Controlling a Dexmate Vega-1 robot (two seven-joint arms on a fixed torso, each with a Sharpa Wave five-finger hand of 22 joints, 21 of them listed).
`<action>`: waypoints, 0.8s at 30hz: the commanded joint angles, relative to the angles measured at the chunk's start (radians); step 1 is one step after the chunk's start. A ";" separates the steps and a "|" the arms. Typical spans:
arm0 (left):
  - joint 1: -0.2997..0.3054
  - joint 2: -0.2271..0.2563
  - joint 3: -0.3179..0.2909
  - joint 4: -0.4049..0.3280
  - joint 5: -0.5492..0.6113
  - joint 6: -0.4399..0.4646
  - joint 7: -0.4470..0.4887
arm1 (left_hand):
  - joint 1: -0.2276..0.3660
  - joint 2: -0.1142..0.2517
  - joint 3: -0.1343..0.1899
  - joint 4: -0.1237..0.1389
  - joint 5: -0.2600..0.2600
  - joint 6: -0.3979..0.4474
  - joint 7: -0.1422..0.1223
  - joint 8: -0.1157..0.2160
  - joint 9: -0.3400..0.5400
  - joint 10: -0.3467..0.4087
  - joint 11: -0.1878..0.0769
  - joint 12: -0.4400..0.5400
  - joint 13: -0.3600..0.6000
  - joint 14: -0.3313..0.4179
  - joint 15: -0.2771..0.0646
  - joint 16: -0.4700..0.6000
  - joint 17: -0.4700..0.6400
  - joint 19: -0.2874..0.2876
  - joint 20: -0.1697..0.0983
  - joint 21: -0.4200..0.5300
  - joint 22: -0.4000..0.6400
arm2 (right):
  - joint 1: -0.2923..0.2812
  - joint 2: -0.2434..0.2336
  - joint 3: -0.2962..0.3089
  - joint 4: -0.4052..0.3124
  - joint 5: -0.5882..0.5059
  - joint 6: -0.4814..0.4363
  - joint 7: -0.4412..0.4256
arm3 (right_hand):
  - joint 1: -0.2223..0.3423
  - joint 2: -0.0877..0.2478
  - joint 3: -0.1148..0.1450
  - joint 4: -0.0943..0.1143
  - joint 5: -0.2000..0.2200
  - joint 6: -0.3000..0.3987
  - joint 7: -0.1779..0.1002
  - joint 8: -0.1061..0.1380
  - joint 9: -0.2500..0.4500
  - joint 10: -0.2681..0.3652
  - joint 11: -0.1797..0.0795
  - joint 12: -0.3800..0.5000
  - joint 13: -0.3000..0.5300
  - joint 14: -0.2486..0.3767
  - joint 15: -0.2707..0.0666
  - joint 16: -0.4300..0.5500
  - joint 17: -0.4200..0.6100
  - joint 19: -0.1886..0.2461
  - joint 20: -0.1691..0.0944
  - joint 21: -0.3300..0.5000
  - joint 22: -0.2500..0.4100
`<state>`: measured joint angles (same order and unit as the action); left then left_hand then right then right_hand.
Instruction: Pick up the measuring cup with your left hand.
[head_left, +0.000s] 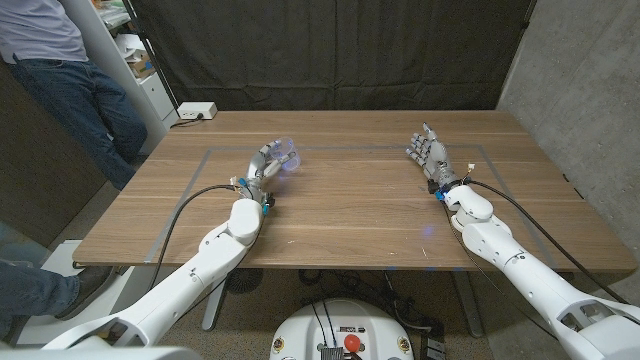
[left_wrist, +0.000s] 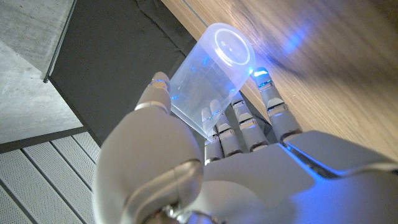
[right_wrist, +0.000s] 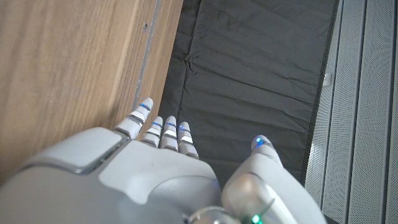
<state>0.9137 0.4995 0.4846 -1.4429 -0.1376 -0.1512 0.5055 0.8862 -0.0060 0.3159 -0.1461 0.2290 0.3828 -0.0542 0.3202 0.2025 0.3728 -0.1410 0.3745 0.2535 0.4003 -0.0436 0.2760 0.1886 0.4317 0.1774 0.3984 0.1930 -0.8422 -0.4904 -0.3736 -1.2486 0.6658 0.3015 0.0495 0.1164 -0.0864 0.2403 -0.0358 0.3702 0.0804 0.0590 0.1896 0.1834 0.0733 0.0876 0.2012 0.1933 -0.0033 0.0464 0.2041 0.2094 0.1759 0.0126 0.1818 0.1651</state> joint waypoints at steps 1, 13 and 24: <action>0.015 0.012 -0.011 -0.046 0.003 0.023 0.007 | -0.004 0.004 0.000 0.007 -0.005 0.026 -0.012 0.000 0.004 0.000 0.005 -0.003 0.004 -0.001 -0.004 -0.005 0.004 -0.003 0.005 -0.006 0.004 | 0.006 -0.005 0.001 0.000 -0.001 -0.004 0.006 | 0.008 0.008 -0.004 0.001 0.005 0.001 -0.005 0.007 0.005 0.004 0.000 0.002 0.001 0.006 -0.002 0.008 0.000 0.004 0.004 0.009 0.006; 0.030 0.027 -0.020 -0.082 0.011 0.033 0.009 | -0.009 0.004 0.000 0.009 -0.010 0.021 -0.010 -0.004 0.004 -0.002 0.003 -0.007 0.008 -0.008 0.001 -0.012 0.004 -0.023 0.020 -0.015 0.004 | 0.010 -0.009 0.003 -0.007 -0.004 -0.006 0.001 | 0.009 0.008 -0.005 0.000 0.007 0.001 -0.005 0.008 0.005 0.004 0.000 0.002 0.001 0.008 -0.002 0.008 0.000 0.005 0.003 0.010 0.006; 0.038 0.031 -0.028 -0.107 0.022 0.026 0.016 | -0.017 0.005 -0.001 0.013 -0.015 0.026 -0.009 -0.005 0.004 0.002 0.005 -0.009 0.012 -0.020 0.001 -0.021 0.005 -0.044 0.026 -0.025 0.004 | 0.009 -0.011 0.006 -0.018 -0.006 -0.008 -0.009 | 0.009 0.009 -0.006 -0.001 0.008 0.001 -0.005 0.007 0.005 0.005 0.001 0.002 0.001 0.008 -0.003 0.007 0.000 0.005 0.004 0.010 0.006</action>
<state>0.9420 0.5248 0.4647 -1.5214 -0.1288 -0.1240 0.5129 0.8819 -0.0024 0.3114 -0.1419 0.2204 0.3851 -0.0518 0.3200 0.2024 0.3728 -0.1410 0.3659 0.2629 0.3901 -0.0436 0.2586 0.1885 0.3954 0.2021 0.3802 0.1929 -0.8341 -0.4984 -0.3714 -1.2564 0.6622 0.2957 0.0496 0.1204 -0.0824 0.2403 -0.0357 0.3740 0.0804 0.0590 0.1896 0.1834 0.0732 0.0876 0.2012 0.1931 0.0021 0.0409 0.2041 0.2094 0.1759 0.0125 0.1817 0.1651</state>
